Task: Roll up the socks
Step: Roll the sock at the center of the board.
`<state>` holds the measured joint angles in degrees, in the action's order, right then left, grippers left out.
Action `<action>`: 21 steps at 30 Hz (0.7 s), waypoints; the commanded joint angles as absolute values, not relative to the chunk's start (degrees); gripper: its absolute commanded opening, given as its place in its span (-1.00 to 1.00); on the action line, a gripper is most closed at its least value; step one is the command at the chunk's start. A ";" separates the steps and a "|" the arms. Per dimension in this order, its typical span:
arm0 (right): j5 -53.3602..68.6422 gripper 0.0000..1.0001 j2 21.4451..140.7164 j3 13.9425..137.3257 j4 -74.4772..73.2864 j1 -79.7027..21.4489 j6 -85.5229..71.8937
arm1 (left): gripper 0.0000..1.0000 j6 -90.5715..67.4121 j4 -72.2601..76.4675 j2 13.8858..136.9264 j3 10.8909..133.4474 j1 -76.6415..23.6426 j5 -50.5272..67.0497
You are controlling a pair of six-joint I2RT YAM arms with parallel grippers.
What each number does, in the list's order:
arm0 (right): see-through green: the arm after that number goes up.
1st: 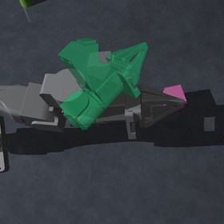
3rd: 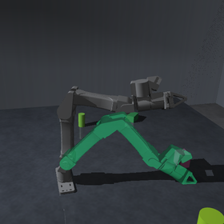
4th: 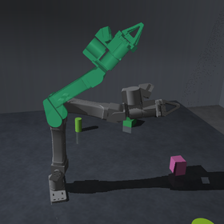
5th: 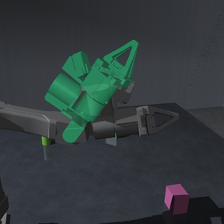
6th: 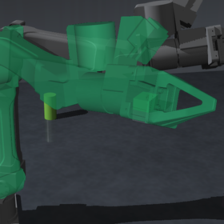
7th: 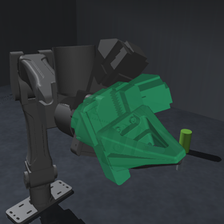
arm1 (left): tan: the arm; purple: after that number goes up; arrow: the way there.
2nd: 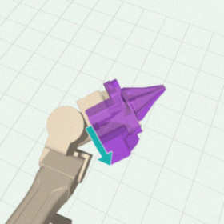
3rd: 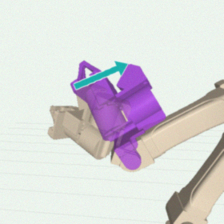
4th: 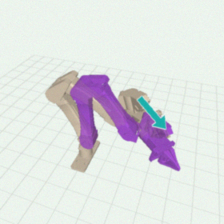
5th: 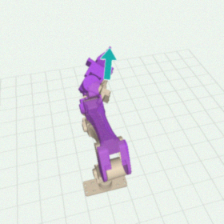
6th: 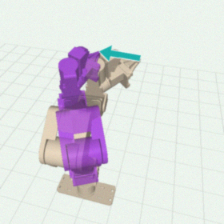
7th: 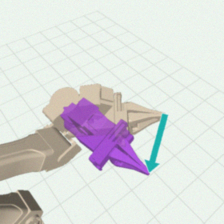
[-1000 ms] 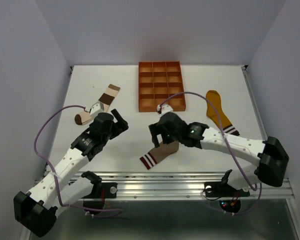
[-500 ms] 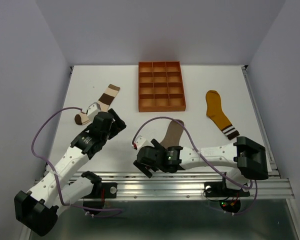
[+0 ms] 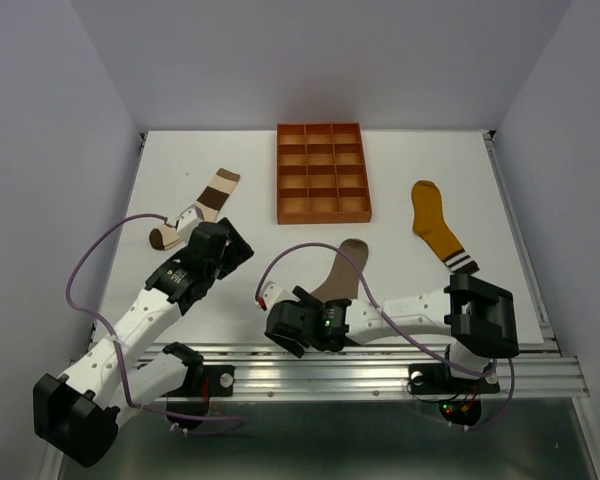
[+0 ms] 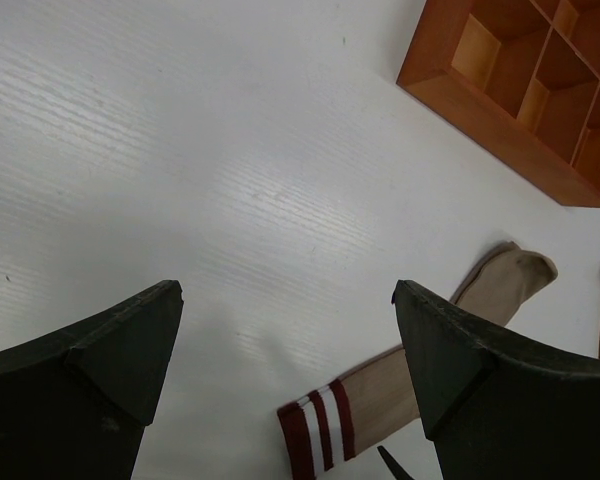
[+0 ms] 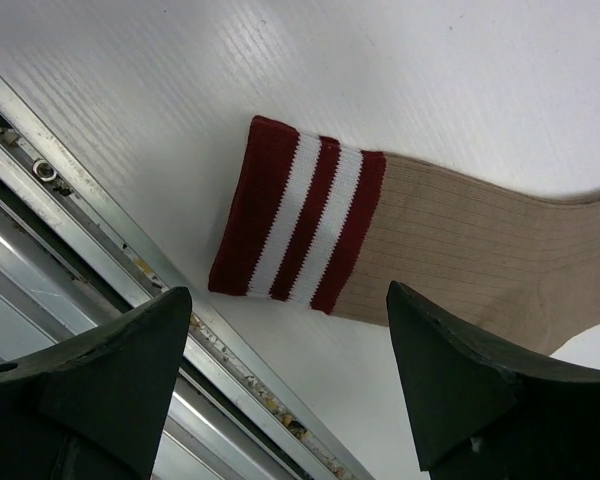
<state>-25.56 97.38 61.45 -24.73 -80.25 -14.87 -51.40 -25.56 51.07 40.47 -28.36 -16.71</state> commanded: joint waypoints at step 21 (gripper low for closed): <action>-23.03 0.03 102.83 63.54 -17.49 -80.42 -9.93 | 0.98 -51.94 -24.96 55.55 39.90 -26.90 -15.56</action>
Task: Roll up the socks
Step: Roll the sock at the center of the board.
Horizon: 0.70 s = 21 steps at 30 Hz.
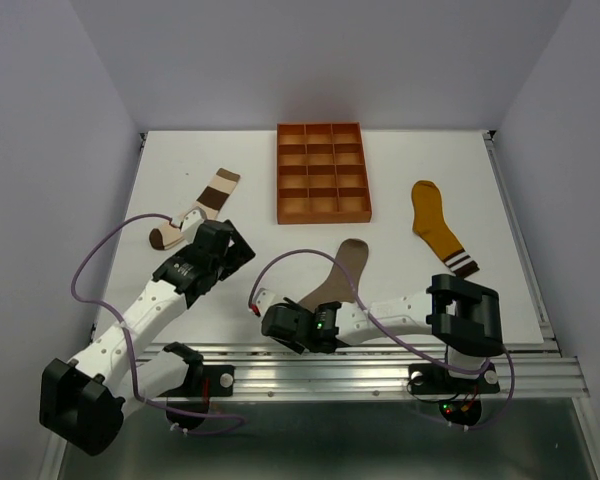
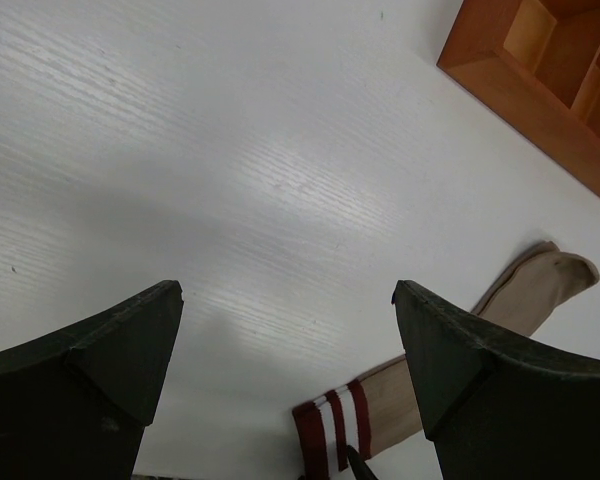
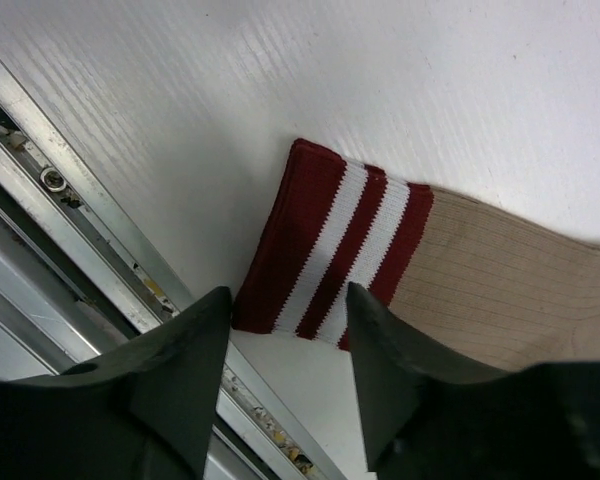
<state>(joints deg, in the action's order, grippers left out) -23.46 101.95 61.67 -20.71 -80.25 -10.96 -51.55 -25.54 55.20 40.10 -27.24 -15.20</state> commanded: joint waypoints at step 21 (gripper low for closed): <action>-10.21 -0.99 95.90 59.15 -13.19 -75.33 -16.70 | 0.98 -50.01 -22.50 56.25 39.02 -26.63 -10.90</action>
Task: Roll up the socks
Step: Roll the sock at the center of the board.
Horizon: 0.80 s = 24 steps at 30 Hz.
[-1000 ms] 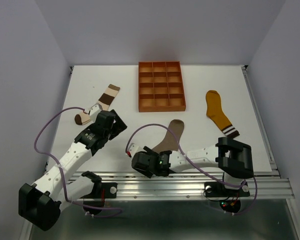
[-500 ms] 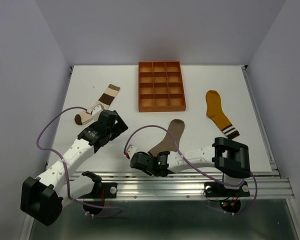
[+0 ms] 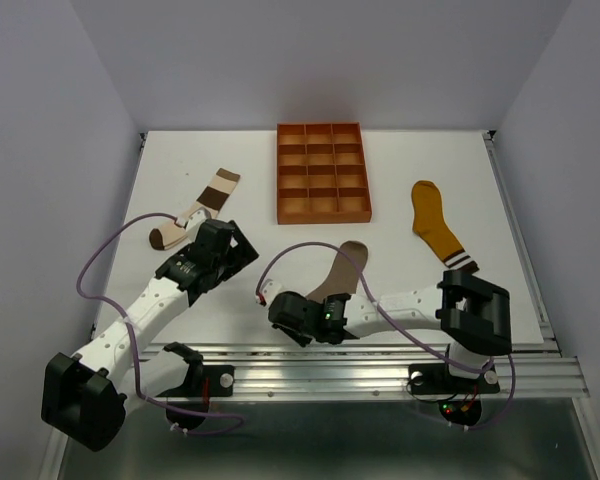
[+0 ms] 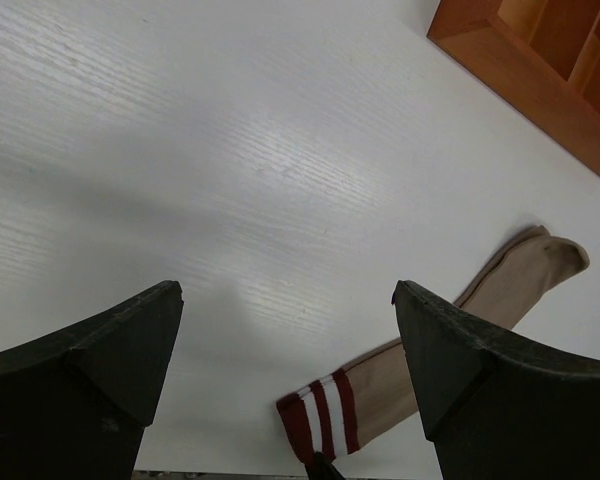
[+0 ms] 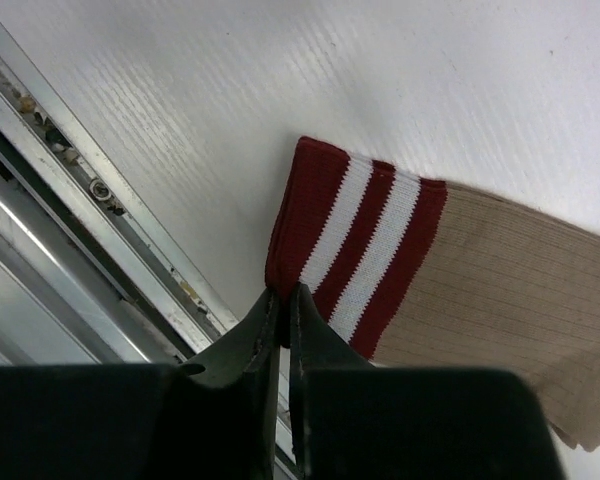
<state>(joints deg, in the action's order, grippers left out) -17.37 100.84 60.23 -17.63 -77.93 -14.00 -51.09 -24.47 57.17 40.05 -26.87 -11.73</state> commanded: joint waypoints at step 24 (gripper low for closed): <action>12.21 -0.99 87.19 46.06 0.34 -58.19 -31.64 | 0.98 -46.85 -17.67 57.39 37.09 -26.72 -3.43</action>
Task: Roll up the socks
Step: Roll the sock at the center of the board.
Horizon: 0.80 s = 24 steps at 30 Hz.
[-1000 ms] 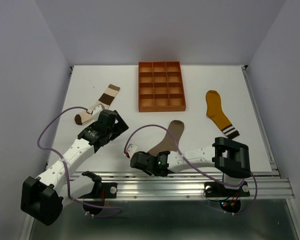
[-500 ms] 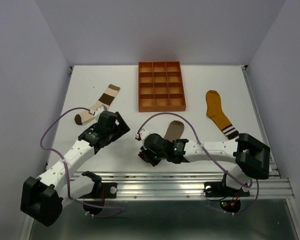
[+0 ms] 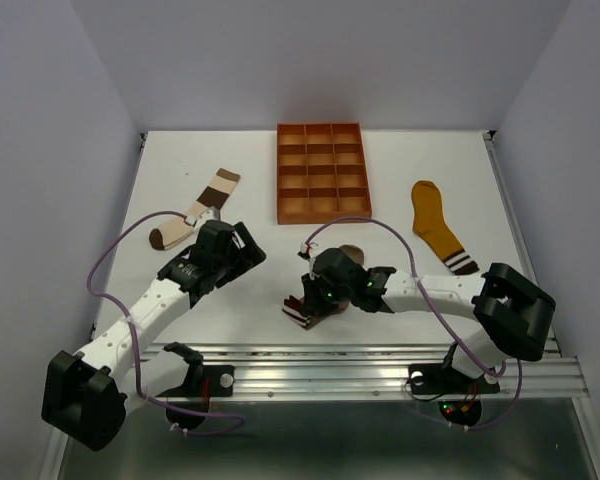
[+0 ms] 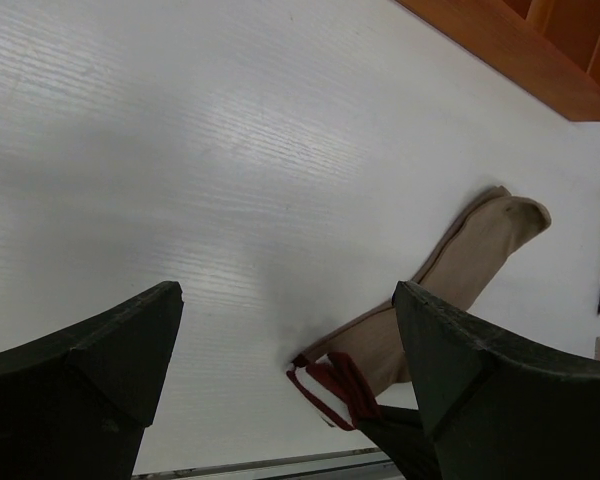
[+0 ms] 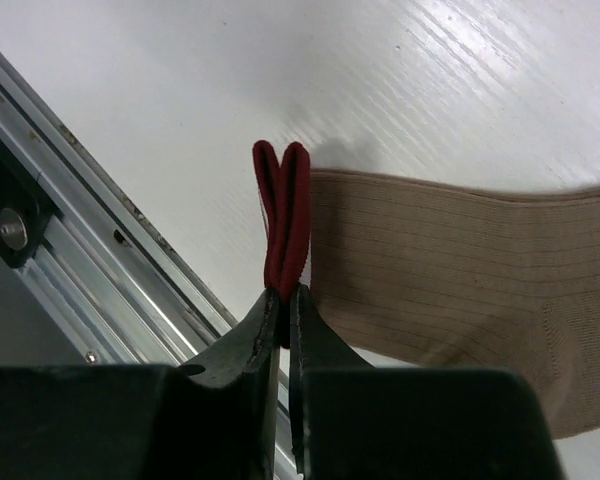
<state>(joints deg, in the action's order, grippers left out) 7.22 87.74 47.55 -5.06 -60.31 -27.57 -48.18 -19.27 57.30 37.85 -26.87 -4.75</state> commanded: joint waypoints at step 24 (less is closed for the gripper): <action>7.30 -0.99 83.67 33.05 8.53 -56.25 -42.79 | 0.98 -48.25 -7.22 62.05 27.52 -36.82 12.57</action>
<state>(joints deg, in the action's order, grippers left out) 9.39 84.88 33.76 6.59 -56.31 -40.80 -47.07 -11.86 61.47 29.36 -35.22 9.28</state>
